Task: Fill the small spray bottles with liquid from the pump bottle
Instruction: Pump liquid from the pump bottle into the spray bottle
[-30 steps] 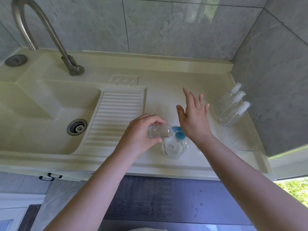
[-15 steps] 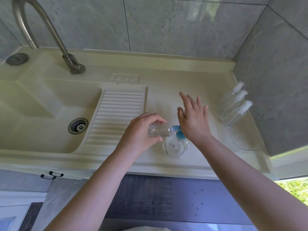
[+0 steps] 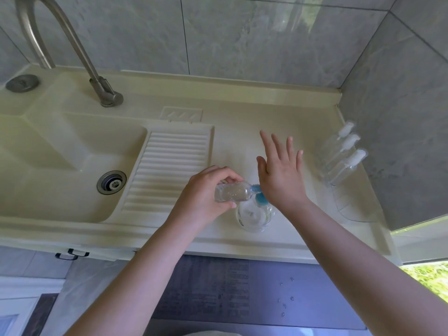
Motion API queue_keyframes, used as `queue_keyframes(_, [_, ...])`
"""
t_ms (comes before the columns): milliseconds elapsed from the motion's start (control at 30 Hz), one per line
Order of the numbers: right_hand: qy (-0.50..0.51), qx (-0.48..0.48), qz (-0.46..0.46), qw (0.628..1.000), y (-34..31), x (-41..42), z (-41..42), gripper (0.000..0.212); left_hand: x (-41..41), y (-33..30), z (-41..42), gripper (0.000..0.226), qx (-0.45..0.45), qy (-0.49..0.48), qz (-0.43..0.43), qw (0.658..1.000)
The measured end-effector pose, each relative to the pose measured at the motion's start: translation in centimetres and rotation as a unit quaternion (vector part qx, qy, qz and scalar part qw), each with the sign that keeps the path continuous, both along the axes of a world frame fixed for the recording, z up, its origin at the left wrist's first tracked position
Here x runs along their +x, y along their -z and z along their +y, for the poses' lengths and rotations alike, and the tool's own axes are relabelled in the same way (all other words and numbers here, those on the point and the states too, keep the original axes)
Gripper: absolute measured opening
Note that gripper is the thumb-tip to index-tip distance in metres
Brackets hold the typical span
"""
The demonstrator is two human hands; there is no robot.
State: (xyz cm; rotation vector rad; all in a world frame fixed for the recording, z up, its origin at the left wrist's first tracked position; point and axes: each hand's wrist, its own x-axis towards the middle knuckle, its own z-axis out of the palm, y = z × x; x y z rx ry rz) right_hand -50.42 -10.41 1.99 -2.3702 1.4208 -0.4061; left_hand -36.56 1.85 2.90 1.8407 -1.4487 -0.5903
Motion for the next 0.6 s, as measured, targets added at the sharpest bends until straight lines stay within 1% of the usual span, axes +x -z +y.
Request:
queue_keyframes(67, [0.008, 0.012, 0.003, 1.0, 0.5, 0.1, 0.3, 0.056, 0.1, 0.1, 0.1, 0.051, 0.001, 0.0, 0.002, 1.0])
queue_keyframes(133, [0.004, -0.014, 0.019, 1.0, 0.3, -0.1, 0.1, 0.058, 0.1, 0.2, 0.1, 0.051, 0.002, 0.001, 0.006, 1.0])
queue_keyframes(233, [0.017, -0.024, 0.002, 1.0, -0.6, -0.3, -0.4, 0.062, 0.1, 0.1, 0.2, 0.05, 0.0, -0.001, 0.007, 1.0])
queue_keyframes(367, [0.025, 0.018, 0.01, 0.999, 0.3, -0.1, 0.5, 0.055, 0.1, 0.2, 0.2, 0.05, 0.006, -0.001, 0.006, 1.0])
queue_keyframes(433, [0.021, -0.007, 0.021, 1.0, 0.2, -0.1, 0.4, 0.056, 0.1, 0.2, 0.2, 0.05, 0.006, -0.001, 0.006, 1.0])
queue_keyframes(500, [0.013, -0.022, -0.002, 1.0, -0.5, -0.2, 0.2, 0.059, 0.1, 0.1, 0.2, 0.05, 0.004, -0.002, 0.006, 1.0])
queue_keyframes(600, [-0.005, 0.005, -0.038, 0.999, -0.3, -0.1, 0.5, 0.057, 0.1, -0.2, 0.3, 0.051, 0.001, -0.006, -0.003, 1.0])
